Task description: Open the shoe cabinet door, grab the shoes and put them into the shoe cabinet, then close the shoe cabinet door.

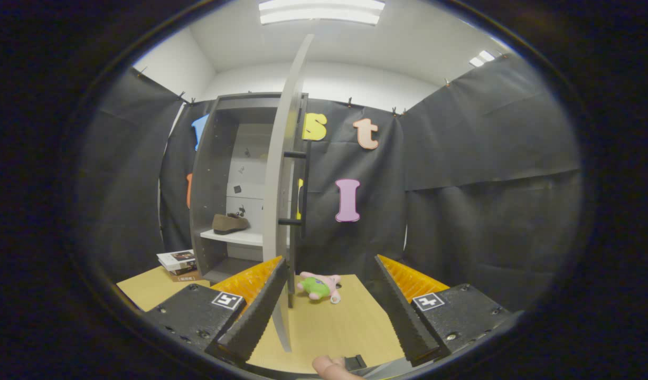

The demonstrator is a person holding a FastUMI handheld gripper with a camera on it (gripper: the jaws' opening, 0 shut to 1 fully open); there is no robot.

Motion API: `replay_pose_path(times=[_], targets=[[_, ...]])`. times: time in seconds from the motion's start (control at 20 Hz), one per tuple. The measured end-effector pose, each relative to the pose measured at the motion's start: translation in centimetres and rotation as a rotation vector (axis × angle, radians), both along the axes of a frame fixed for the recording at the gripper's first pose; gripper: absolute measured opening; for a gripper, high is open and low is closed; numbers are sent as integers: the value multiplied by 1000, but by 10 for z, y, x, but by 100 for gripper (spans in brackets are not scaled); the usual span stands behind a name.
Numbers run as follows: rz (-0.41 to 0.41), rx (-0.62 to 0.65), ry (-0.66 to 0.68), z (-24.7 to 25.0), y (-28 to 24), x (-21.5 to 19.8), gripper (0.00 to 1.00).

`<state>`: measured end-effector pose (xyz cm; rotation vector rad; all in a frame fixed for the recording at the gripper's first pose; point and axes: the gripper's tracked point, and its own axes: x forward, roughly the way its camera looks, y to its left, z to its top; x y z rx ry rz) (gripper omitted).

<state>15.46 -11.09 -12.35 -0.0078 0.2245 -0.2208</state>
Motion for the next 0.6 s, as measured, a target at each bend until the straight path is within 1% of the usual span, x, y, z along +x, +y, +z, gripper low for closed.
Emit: replay_pose_path(times=[0.1, 0.2, 0.3, 0.4, 0.45, 0.6], targets=[[-2, 14, 11, -12, -3, -6, 100], [-28, 21, 21, -28, -12, -11, 100], [-44, 25, 48, -45, -18, -17, 100], [-53, 41, 45, -55, -21, -23, 100], [-50, 49, 47, -57, -19, -26, 100], [15, 86, 35, -54, 6, -31, 100]])
